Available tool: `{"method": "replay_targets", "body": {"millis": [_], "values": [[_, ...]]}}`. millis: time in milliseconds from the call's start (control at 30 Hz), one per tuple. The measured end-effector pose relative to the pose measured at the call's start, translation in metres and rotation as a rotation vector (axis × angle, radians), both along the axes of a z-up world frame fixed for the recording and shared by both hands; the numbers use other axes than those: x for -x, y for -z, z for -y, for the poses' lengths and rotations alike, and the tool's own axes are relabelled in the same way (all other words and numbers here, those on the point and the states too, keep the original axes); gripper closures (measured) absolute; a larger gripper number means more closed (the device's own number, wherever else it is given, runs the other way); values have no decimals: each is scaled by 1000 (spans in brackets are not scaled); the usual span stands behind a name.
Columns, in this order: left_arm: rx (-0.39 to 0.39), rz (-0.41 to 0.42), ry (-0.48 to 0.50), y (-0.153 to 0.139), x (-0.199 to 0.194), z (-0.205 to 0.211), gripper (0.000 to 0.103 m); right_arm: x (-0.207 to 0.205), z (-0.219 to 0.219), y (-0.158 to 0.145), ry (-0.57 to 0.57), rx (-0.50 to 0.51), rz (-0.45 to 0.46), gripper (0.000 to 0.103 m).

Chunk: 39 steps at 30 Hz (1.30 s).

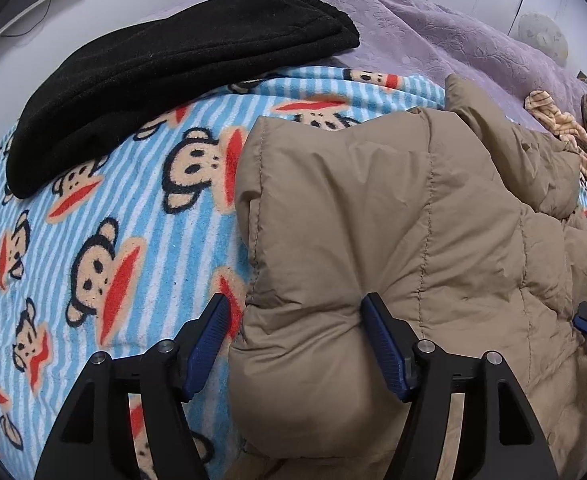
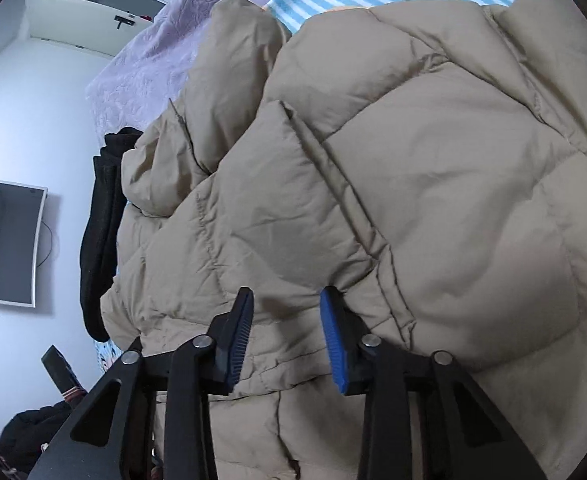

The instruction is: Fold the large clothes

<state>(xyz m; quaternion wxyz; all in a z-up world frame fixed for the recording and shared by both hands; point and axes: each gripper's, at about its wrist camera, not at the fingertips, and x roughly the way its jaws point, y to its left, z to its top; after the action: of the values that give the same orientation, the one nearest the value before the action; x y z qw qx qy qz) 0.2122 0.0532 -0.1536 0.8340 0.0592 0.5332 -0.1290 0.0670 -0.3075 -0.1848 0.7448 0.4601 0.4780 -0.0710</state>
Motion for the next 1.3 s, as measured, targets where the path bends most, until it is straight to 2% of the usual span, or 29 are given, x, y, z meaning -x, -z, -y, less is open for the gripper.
{"method": "replay_targets", "body": {"millis": [67, 167, 200, 367, 500, 533, 567, 633, 700, 767, 867, 1033, 1067, 1300], "values": [[-35, 8, 22, -9, 6, 5, 34, 4, 3, -5, -4, 49, -21, 78], [-41, 13, 53, -23, 20, 13, 34, 15, 6, -17, -27, 141, -43, 77], [-48, 15, 61, -26, 26, 17, 34, 22, 8, -21, -28, 145, -39, 74], [-37, -37, 119, -30, 58, 49, 34, 60, 22, -32, 8, 114, -35, 74], [-49, -26, 178, -34, 92, 84, 32, 93, 32, -32, 43, 72, -29, 74], [-48, -29, 191, -34, 99, 92, 25, 102, 36, -32, 54, 63, -27, 74], [-51, -33, 201, -34, 106, 100, 1, 109, 39, -33, 63, 56, -24, 74], [-68, -17, 226, -36, 122, 115, 0, 125, 48, -35, 81, 47, -23, 70], [-96, -22, 258, -35, 133, 129, 0, 138, 59, -37, 98, 48, -20, 48], [-106, -36, 274, -34, 144, 142, 0, 152, 70, -40, 119, 61, -19, 42], [-105, -67, 263, -30, 152, 156, 0, 171, 91, -41, 154, 64, -26, 40], [-107, -97, 280, -27, 162, 179, 0, 211, 136, -34, 269, 37, -25, 26], [-107, -100, 289, -27, 165, 184, 0, 220, 147, -33, 302, 35, -23, 19], [-85, -105, 315, -29, 184, 216, 0, 273, 226, -10, 534, -81, 0, 19]]}}
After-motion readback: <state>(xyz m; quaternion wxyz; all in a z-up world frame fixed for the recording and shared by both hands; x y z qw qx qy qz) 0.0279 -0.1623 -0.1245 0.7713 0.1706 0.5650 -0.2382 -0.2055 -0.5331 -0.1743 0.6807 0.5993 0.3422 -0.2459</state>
